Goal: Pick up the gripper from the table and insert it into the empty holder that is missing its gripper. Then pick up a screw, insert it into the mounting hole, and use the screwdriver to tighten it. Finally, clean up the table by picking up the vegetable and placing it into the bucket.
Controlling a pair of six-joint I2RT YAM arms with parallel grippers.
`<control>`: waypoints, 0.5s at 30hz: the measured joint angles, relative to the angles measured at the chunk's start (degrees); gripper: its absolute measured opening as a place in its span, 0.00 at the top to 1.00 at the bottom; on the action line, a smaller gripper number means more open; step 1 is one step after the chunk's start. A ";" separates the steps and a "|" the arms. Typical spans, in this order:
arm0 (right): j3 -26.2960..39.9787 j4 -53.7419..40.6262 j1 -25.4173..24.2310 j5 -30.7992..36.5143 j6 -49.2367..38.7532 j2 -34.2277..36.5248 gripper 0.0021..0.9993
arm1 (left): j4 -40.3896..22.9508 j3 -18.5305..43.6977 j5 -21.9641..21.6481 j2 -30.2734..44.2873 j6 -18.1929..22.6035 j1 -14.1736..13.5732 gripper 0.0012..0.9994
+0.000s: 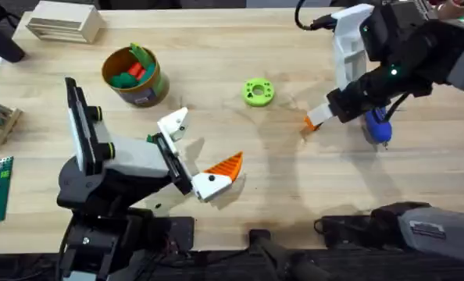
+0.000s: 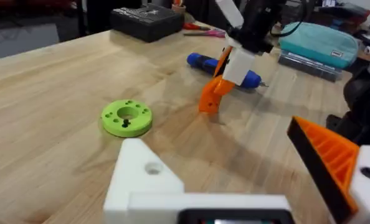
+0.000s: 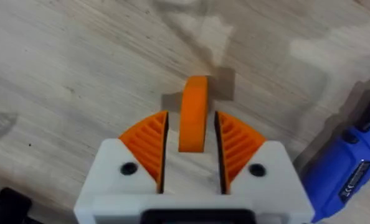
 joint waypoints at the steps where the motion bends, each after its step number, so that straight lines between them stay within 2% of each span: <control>1: 0.00 0.00 0.00 0.02 -0.05 0.07 0.57 | 0.00 0.00 0.00 0.00 0.00 0.00 0.01; 5: 0.00 0.02 0.00 0.04 -0.23 0.07 0.73 | 0.00 0.00 0.00 0.00 0.00 0.00 0.01; 8: 0.07 0.17 0.00 0.04 -0.21 0.04 0.95 | 0.00 0.00 0.00 0.00 0.00 0.00 0.01; 9: 0.13 0.22 0.00 0.05 -0.33 0.06 0.98 | 0.00 0.00 0.00 0.00 0.00 0.00 0.01; 15: 0.15 -0.50 0.00 0.04 -0.43 -2.46 0.98 | 0.00 0.00 0.00 0.00 0.00 0.00 0.01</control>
